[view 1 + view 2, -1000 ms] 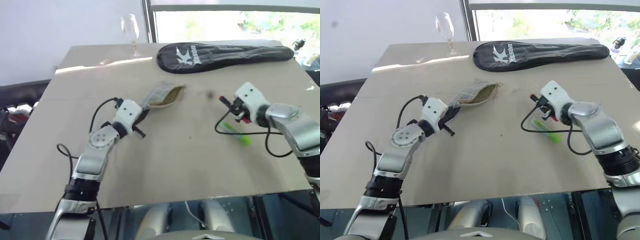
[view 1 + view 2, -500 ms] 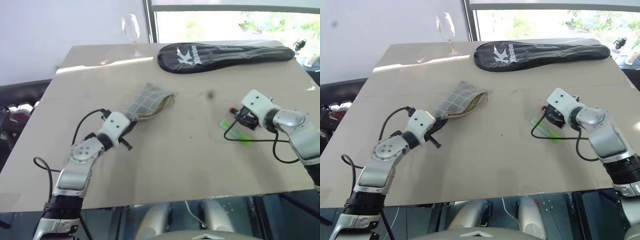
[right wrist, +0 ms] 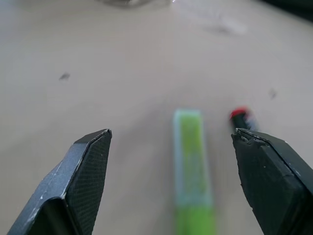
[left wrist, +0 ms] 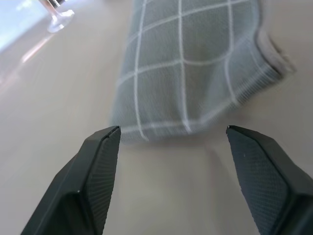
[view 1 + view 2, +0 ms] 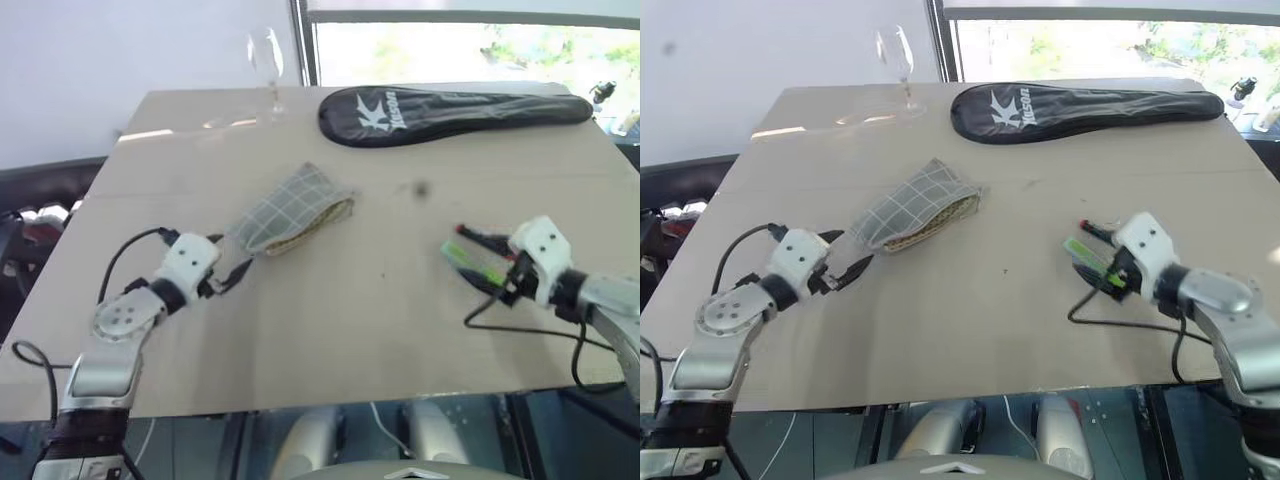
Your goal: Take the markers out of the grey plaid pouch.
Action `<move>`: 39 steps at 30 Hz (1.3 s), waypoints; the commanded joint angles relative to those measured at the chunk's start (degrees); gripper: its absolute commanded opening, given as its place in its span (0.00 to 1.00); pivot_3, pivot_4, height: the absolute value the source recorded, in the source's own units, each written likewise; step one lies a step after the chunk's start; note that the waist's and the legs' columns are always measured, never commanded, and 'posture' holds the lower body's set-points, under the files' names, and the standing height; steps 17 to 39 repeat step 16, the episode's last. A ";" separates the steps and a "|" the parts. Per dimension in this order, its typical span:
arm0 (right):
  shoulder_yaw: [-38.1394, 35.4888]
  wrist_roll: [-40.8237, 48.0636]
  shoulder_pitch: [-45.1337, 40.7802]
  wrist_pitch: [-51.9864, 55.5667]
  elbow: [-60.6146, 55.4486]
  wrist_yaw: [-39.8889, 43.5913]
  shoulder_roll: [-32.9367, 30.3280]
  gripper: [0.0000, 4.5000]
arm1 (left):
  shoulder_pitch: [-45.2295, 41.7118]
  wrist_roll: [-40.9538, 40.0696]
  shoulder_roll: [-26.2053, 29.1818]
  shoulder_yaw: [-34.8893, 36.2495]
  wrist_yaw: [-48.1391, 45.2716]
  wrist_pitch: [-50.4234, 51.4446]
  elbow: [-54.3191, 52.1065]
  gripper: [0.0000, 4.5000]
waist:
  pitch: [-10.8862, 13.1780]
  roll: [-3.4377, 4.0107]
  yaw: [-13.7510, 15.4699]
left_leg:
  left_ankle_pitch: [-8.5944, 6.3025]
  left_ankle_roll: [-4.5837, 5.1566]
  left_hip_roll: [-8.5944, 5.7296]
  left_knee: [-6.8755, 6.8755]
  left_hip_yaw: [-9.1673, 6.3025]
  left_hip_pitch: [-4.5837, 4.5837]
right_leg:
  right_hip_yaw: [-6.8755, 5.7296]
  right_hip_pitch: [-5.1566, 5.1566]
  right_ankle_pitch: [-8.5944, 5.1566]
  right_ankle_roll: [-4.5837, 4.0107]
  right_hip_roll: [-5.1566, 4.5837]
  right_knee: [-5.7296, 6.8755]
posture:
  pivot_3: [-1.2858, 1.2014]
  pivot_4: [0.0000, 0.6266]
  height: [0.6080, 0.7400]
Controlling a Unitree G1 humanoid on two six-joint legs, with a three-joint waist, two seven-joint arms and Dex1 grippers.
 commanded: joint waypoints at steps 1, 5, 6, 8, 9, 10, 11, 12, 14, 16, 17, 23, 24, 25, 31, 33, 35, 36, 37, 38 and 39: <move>-4.92 2.33 5.27 -3.49 -2.09 3.58 -1.11 0.89 | 4.57 -6.02 1.44 1.98 -3.81 6.07 -8.04 0.80 | 0.00 0.00 0.02 | 0.00 0.00 0.00 0.00 0.00 0.04 | 0.02 0.03 0.00 0.00 0.00 0.00 | 0.52 0.24 1.00; -10.08 3.90 10.13 -6.84 3.01 6.29 -0.96 0.89 | 11.99 -14.17 2.88 4.95 -7.35 15.19 -15.38 0.80 | 0.02 0.00 -0.14 | -0.13 0.22 0.04 -0.07 0.04 0.26 | 0.12 0.21 -0.01 0.00 0.01 -0.01 | 0.52 0.24 1.00; -11.02 4.38 10.78 -7.48 4.22 6.95 -0.92 0.89 | 13.29 -15.16 3.33 5.48 -7.76 16.72 -16.60 0.80 | 0.03 -0.01 -0.12 | -0.16 0.25 0.04 -0.08 0.07 0.33 | 0.16 0.25 -0.01 -0.01 0.01 0.02 | 0.52 0.24 1.00; -11.93 3.81 12.43 -10.31 6.65 8.90 -1.39 0.89 | 15.37 -16.20 3.96 6.29 -8.50 18.07 -18.41 0.80 | 0.06 0.02 0.02 | -0.17 0.27 0.05 -0.11 0.07 0.58 | 0.15 0.49 -0.02 -0.01 0.01 0.03 | 0.52 0.24 1.00; -12.02 3.18 13.21 -12.12 7.82 10.09 -1.77 0.89 | 16.06 -16.60 4.07 6.64 -8.78 18.30 -19.01 0.80 | 0.05 0.01 0.11 | -0.18 0.28 0.06 -0.13 0.07 0.70 | 0.13 0.60 -0.03 -0.01 0.01 0.03 | 0.52 0.24 1.00; -12.08 2.72 13.85 -13.73 8.77 11.03 -2.02 0.89 | 16.63 -16.84 4.19 6.95 -8.97 18.50 -19.36 0.80 | 0.05 0.02 0.17 | -0.18 0.28 0.09 -0.13 0.06 0.76 | 0.11 0.64 -0.03 -0.01 0.02 0.02 | 0.52 0.24 1.00; -12.24 3.09 14.19 -14.42 9.67 12.19 -2.36 0.89 | 17.07 -16.66 4.25 7.13 -9.08 18.20 -19.48 0.80 | 0.06 0.02 0.26 | -0.18 0.28 0.10 -0.13 0.06 0.82 | 0.09 0.73 -0.04 -0.02 0.03 0.02 | 0.52 0.24 1.00; -12.39 3.55 14.34 -14.91 10.31 13.06 -2.58 0.89 | 17.48 -16.58 4.23 7.34 -9.16 18.01 -19.61 0.80 | 0.06 0.02 0.31 | -0.18 0.28 0.11 -0.13 0.05 0.87 | 0.08 0.80 -0.04 -0.01 0.03 0.01 | 0.52 0.24 1.00; -12.47 4.05 14.18 -15.47 11.43 13.98 -2.84 0.89 | 18.06 -16.12 4.06 7.57 -9.23 17.10 -19.88 0.80 | 0.05 0.02 0.30 | -0.17 0.28 0.11 -0.12 0.07 0.87 | 0.10 0.81 -0.04 -0.01 0.03 -0.01 | 0.52 0.24 1.00; -12.11 3.63 14.28 -16.33 12.16 14.57 -3.07 0.89 | 18.55 -16.52 3.69 7.85 -9.50 16.73 -20.25 0.80 | 0.06 0.01 0.31 | -0.17 0.28 0.11 -0.12 0.08 0.86 | 0.11 0.81 -0.04 -0.01 0.03 -0.03 | 0.52 0.24 1.00; -12.11 3.63 14.28 -16.33 12.16 14.57 -3.07 0.89 | 18.55 -16.52 3.69 7.85 -9.50 16.73 -20.25 0.80 | 0.06 0.01 0.31 | -0.17 0.28 0.11 -0.12 0.08 0.86 | 0.11 0.81 -0.04 -0.01 0.03 -0.03 | 0.52 0.24 1.00; -12.11 3.63 14.28 -16.33 12.16 14.57 -3.07 0.89 | 18.55 -16.52 3.69 7.85 -9.50 16.73 -20.25 0.80 | 0.06 0.01 0.31 | -0.17 0.28 0.11 -0.12 0.08 0.86 | 0.11 0.81 -0.04 -0.01 0.03 -0.03 | 0.52 0.24 1.00; -12.11 3.63 14.28 -16.33 12.16 14.57 -3.07 0.89 | 18.55 -16.52 3.69 7.85 -9.50 16.73 -20.25 0.80 | 0.06 0.01 0.31 | -0.17 0.28 0.11 -0.12 0.08 0.86 | 0.11 0.81 -0.04 -0.01 0.03 -0.03 | 0.52 0.24 1.00; -12.11 3.63 14.28 -16.33 12.16 14.57 -3.07 0.89 | 18.55 -16.52 3.69 7.85 -9.50 16.73 -20.25 0.80 | 0.06 0.01 0.31 | -0.17 0.28 0.11 -0.12 0.08 0.86 | 0.11 0.81 -0.04 -0.01 0.03 -0.03 | 0.52 0.24 1.00; -12.11 3.63 14.28 -16.33 12.16 14.57 -3.07 0.89 | 18.55 -16.52 3.69 7.85 -9.50 16.73 -20.25 0.80 | 0.06 0.01 0.31 | -0.17 0.28 0.11 -0.12 0.08 0.86 | 0.11 0.81 -0.04 -0.01 0.03 -0.03 | 0.52 0.24 1.00; -12.11 3.63 14.28 -16.33 12.16 14.57 -3.07 0.89 | 18.55 -16.52 3.69 7.85 -9.50 16.73 -20.25 0.80 | 0.06 0.01 0.31 | -0.17 0.28 0.11 -0.12 0.08 0.86 | 0.11 0.81 -0.04 -0.01 0.03 -0.03 | 0.52 0.24 1.00; -12.11 3.63 14.28 -16.33 12.16 14.57 -3.07 0.89 | 18.55 -16.52 3.69 7.85 -9.50 16.73 -20.25 0.80 | 0.06 0.01 0.31 | -0.17 0.28 0.11 -0.12 0.08 0.86 | 0.11 0.81 -0.04 -0.01 0.03 -0.03 | 0.52 0.24 1.00; -12.11 3.63 14.28 -16.33 12.16 14.57 -3.07 0.89 | 18.55 -16.52 3.69 7.85 -9.50 16.73 -20.25 0.80 | 0.06 0.01 0.31 | -0.17 0.28 0.11 -0.12 0.08 0.86 | 0.11 0.81 -0.04 -0.01 0.03 -0.03 | 0.52 0.24 1.00; -12.11 3.63 14.28 -16.33 12.16 14.57 -3.07 0.89 | 18.55 -16.52 3.69 7.85 -9.50 16.73 -20.25 0.80 | 0.06 0.01 0.31 | -0.17 0.28 0.11 -0.12 0.08 0.86 | 0.11 0.81 -0.04 -0.01 0.03 -0.03 | 0.52 0.24 1.00; -12.11 3.63 14.28 -16.33 12.16 14.57 -3.07 0.89 | 18.55 -16.52 3.69 7.85 -9.50 16.73 -20.25 0.80 | 0.06 0.01 0.31 | -0.17 0.28 0.11 -0.12 0.08 0.86 | 0.11 0.81 -0.04 -0.01 0.03 -0.03 | 0.52 0.24 1.00; -12.11 3.63 14.28 -16.33 12.16 14.57 -3.07 0.89 | 18.55 -16.52 3.69 7.85 -9.50 16.73 -20.25 0.80 | 0.06 0.01 0.31 | -0.17 0.28 0.11 -0.12 0.08 0.86 | 0.11 0.81 -0.04 -0.01 0.03 -0.03 | 0.52 0.24 1.00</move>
